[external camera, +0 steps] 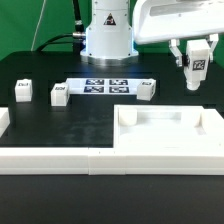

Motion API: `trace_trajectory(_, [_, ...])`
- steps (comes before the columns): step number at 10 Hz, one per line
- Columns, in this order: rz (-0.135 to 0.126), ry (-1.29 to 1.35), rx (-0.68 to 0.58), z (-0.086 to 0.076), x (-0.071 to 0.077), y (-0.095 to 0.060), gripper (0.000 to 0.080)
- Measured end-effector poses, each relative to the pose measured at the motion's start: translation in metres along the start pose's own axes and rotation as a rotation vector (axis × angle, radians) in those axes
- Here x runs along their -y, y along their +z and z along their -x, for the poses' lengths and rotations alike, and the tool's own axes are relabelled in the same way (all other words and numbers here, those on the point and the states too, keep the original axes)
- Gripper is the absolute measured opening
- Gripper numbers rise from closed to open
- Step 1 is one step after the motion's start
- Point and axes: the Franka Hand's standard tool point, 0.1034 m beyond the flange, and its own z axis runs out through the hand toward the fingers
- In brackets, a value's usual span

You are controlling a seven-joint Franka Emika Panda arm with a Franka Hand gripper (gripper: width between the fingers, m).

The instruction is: Assemble one leg

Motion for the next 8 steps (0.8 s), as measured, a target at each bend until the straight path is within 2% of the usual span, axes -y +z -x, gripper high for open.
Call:
trace_trajectory(2, [0.002, -0.046, -0.008, -0.003, -0.004, 0.006, 0.0288])
trace_trajectory(3, [0.005, -0.071, -0.025, -0.019, -0.009, 0.01, 0.0288])
trace_trajectory(4, [0.002, -0.078, -0.046, -0.04, -0.007, 0.011, 0.0288])
trace_trajectory(6, [0.0, -0.113, -0.067, -0.069, -0.008, 0.019, 0.0288])
trace_trajectory(8, [0.003, -0.161, -0.072, -0.079, -0.012, 0.035, 0.0288])
